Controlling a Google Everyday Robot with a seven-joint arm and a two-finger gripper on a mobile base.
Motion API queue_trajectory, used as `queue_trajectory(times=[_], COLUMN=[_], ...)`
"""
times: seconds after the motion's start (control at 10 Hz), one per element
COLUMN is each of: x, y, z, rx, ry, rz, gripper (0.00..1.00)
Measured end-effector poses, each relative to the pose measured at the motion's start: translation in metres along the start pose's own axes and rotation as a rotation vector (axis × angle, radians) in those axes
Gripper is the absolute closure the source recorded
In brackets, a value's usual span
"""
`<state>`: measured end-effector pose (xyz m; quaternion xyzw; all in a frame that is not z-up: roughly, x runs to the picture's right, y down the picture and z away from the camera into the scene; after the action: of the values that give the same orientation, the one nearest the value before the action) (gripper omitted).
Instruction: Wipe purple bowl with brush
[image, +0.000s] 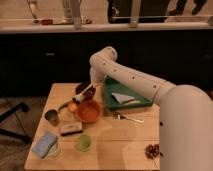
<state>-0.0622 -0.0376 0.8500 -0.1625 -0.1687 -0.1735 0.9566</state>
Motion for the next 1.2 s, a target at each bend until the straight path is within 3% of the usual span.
queue_trajectory(times=[0.3,0.8,1.2], x=[-0.007,-0.005,0.018], y=[-0.007,-0.022,-0.026], z=[-0.009,-0.016,-0.021], rx=[0.019,0.037,0.042], ry=[-0.005,0.075,0.135], rz=[-0.021,-0.055,-0.032], gripper=[1.0,1.0,1.0])
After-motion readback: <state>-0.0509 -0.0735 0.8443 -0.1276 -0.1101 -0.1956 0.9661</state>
